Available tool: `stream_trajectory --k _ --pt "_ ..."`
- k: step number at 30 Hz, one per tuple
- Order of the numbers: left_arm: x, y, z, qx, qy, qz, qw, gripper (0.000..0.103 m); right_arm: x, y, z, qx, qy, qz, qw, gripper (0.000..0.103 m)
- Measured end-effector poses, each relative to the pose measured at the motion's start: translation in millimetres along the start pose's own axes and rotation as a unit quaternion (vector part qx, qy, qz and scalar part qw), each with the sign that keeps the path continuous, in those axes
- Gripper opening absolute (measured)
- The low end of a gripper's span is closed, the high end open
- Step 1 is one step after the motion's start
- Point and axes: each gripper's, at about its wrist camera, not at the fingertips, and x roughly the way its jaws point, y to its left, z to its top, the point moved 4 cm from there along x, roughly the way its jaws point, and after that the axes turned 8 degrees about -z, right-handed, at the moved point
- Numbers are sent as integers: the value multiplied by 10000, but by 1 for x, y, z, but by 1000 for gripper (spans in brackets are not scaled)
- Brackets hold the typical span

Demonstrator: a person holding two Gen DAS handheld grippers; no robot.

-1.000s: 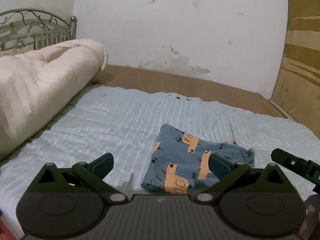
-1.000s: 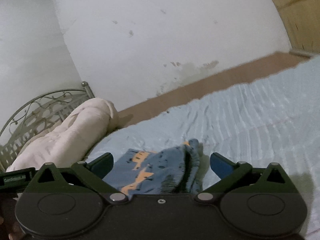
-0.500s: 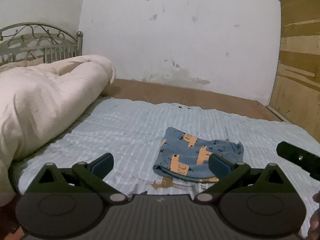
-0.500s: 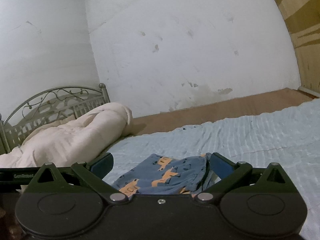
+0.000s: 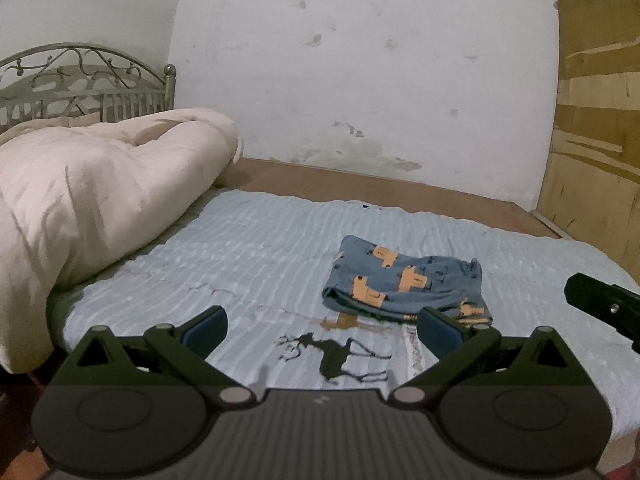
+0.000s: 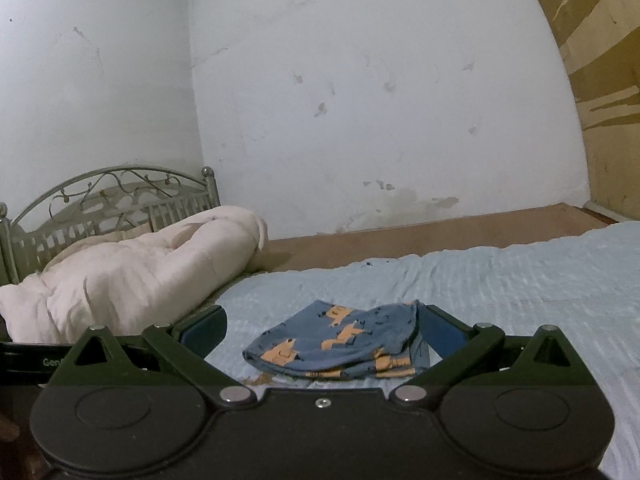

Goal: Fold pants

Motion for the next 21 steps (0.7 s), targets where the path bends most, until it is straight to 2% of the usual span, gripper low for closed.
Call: stream_trajectory --k 8,21 --pt "-11 9 -20 -57 6 14 10000 102 -22 1 -21 -79 -57 -280 9996 102" --pt "-5 11 -34 -73 158 2 9998 102 -15 0 -44 -130 121 -465 9988 102"
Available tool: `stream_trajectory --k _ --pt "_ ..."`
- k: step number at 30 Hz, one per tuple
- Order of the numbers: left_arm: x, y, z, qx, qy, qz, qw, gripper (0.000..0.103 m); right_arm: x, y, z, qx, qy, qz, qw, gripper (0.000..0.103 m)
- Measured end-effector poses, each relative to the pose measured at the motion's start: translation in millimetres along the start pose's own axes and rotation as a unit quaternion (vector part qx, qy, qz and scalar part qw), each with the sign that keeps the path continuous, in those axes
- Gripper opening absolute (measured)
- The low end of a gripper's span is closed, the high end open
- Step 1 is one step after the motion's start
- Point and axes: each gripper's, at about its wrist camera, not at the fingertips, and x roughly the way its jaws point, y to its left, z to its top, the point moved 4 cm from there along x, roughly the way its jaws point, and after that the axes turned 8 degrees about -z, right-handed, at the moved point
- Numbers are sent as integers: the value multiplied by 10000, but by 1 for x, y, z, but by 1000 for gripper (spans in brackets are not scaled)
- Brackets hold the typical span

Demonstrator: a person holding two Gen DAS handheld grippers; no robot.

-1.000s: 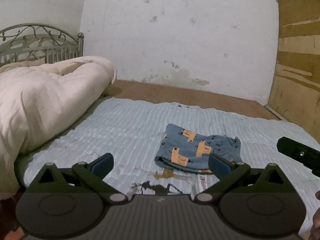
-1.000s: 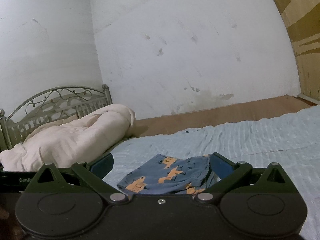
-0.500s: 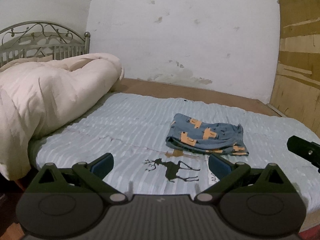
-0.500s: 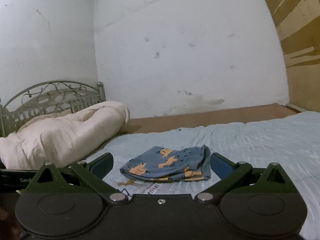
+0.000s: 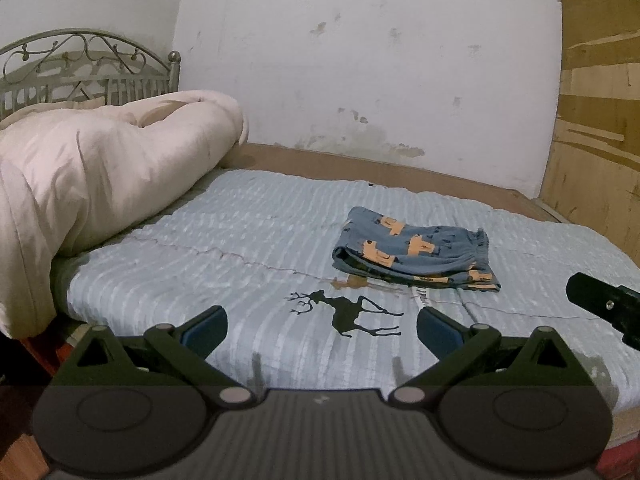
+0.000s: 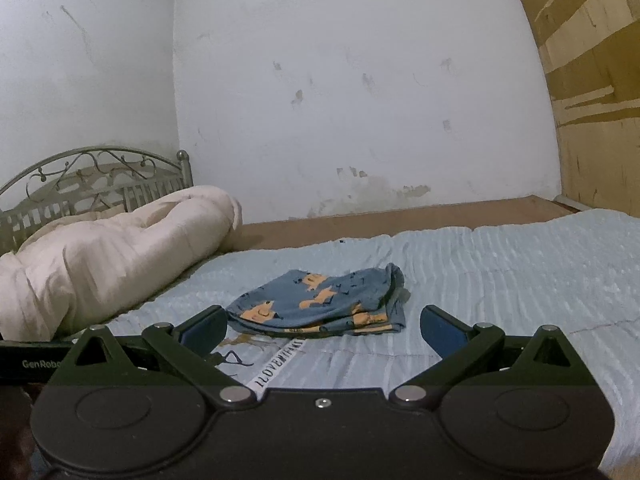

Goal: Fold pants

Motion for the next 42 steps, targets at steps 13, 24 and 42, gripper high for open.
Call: stream_trajectory --k 13,24,42 --pt "2 1 0 -5 37 9 10000 102 4 0 -4 4 60 25 10000 102" --pt "1 -2 0 17 24 4 10000 102 3 -1 -5 18 43 48 10000 102" --pt "-1 -4 1 44 -2 16 10000 102 -1 -2 -5 53 0 79 10000 102"
